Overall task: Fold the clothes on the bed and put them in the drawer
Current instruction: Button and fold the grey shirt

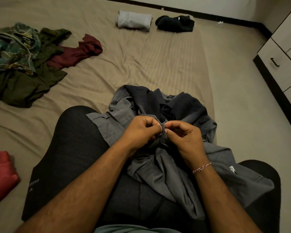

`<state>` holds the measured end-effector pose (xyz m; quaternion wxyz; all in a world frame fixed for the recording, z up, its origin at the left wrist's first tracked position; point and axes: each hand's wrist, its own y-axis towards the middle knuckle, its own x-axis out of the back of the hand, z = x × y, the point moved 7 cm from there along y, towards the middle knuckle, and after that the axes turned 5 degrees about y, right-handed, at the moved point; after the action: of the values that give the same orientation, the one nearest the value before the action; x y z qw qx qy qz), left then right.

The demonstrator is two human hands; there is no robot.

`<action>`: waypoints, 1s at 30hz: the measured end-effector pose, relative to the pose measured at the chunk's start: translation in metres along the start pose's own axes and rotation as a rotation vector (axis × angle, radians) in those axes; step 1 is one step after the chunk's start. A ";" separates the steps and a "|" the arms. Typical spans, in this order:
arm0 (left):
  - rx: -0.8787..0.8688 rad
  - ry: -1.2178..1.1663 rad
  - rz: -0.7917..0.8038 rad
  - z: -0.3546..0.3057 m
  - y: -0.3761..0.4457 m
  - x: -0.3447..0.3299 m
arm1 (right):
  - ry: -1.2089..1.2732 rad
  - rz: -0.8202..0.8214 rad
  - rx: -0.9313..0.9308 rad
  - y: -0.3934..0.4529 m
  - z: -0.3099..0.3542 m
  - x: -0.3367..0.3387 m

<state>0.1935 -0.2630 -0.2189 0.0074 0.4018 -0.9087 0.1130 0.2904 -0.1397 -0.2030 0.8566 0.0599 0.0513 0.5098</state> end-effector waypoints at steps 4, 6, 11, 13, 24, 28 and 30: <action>-0.029 0.050 -0.018 0.002 0.002 0.002 | -0.155 0.012 0.055 0.002 0.001 0.001; -0.069 0.096 -0.032 0.000 0.002 0.003 | -0.210 0.011 0.067 0.002 0.000 0.002; -0.176 0.209 -0.077 -0.006 0.000 0.003 | -0.441 0.001 0.169 0.001 0.003 0.000; -0.210 0.253 -0.111 -0.006 -0.001 0.002 | -0.526 -0.035 0.223 0.000 0.007 -0.001; -0.180 -0.001 -0.106 -0.009 -0.002 -0.003 | -0.013 -0.152 0.002 0.001 -0.007 0.003; -0.333 0.361 -0.044 -0.010 -0.005 -0.006 | 0.007 -0.230 -0.031 0.002 -0.013 0.013; -0.361 0.628 -0.116 -0.012 -0.006 -0.004 | 0.006 -0.258 -0.015 0.004 -0.013 0.019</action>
<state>0.1995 -0.2612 -0.2063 0.3632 0.3905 -0.8432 0.0681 0.2942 -0.1209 -0.2158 0.9153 0.0450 0.0575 0.3962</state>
